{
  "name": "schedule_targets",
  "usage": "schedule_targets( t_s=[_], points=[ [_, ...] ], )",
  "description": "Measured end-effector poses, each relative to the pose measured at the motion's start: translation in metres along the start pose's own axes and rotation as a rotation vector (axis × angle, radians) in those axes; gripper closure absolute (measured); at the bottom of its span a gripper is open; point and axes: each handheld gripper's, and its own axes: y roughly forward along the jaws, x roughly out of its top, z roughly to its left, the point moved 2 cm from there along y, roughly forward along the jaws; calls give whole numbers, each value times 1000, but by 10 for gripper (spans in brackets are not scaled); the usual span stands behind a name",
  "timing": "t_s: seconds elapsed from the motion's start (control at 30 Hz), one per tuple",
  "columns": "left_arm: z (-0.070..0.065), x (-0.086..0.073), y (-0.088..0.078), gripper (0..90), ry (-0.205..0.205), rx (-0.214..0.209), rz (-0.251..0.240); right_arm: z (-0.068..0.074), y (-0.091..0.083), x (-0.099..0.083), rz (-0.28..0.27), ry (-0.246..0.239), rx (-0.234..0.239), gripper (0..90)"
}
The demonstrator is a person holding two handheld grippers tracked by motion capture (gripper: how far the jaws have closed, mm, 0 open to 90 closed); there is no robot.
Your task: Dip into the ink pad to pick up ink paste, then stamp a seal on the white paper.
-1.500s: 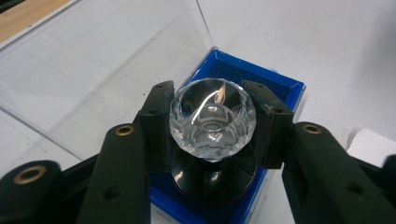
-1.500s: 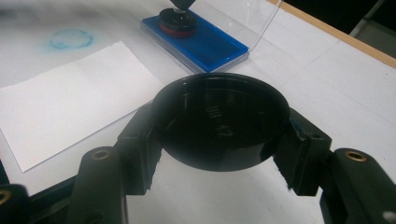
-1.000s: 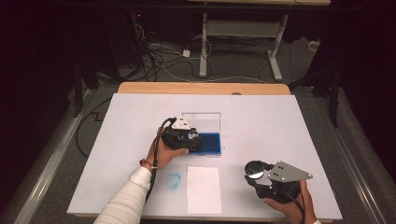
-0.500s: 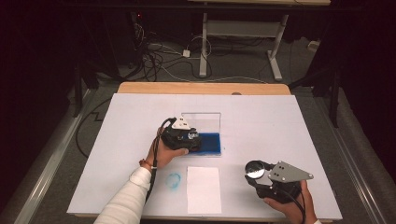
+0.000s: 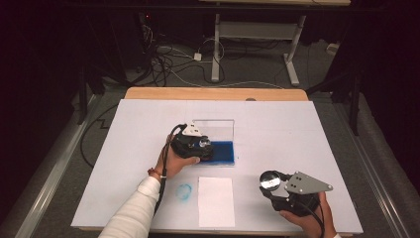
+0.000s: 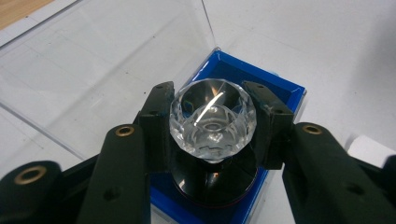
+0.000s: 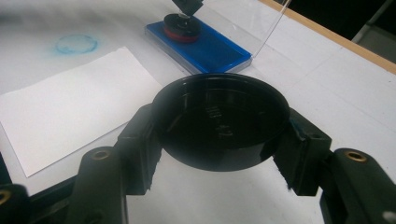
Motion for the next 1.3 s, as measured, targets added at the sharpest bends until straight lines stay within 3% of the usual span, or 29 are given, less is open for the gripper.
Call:
schedule_targets(
  t_s=[0.13, 0.43, 0.63, 1.03, 1.3],
  points=[
    [2, 3, -8, 548, -9, 7, -32, -1, -2, 1, -19, 1, -16, 391],
    [-3, 17, -33, 548, 30, 24, -84, -1, -1, 1, -15, 4, -15, 391],
    [-9, 17, -47, 548, 35, 23, -113, -1, -4, 0, -36, 20, -29, 391],
    [-15, 19, -70, 548, 63, 33, -165, 1, -4, -4, -17, 25, -24, 391],
    [-27, 14, -82, 548, 98, 32, -198, 1, -6, -7, -6, 23, -29, 391]
  ],
)
